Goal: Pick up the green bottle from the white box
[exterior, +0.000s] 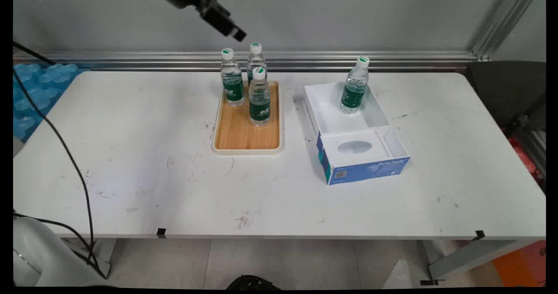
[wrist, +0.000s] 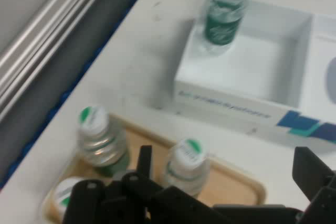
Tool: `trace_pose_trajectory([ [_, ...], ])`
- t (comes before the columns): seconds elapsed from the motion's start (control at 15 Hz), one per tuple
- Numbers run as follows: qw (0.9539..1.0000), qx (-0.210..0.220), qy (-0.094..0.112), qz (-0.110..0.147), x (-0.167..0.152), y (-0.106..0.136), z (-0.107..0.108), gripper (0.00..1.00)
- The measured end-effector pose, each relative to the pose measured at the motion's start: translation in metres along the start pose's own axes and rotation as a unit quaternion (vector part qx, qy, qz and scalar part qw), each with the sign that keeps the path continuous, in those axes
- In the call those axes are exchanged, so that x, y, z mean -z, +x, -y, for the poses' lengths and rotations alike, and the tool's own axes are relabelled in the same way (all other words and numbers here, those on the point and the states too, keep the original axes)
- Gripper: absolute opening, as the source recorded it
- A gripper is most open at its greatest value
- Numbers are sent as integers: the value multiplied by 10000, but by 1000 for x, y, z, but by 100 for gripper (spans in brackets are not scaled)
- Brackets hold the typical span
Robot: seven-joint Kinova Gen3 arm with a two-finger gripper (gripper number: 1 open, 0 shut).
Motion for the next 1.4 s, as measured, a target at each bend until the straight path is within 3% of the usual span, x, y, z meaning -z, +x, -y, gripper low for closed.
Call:
trace_pose_trajectory([
  [0.33, 9998, -70, -195, 13, -32, 35, -17, 100],
  [0.93, 9990, -310, -322, 49, -155, 83, -29, 100],
  [1.4, 9986, -376, -365, 74, -246, 101, -32, 100],
])
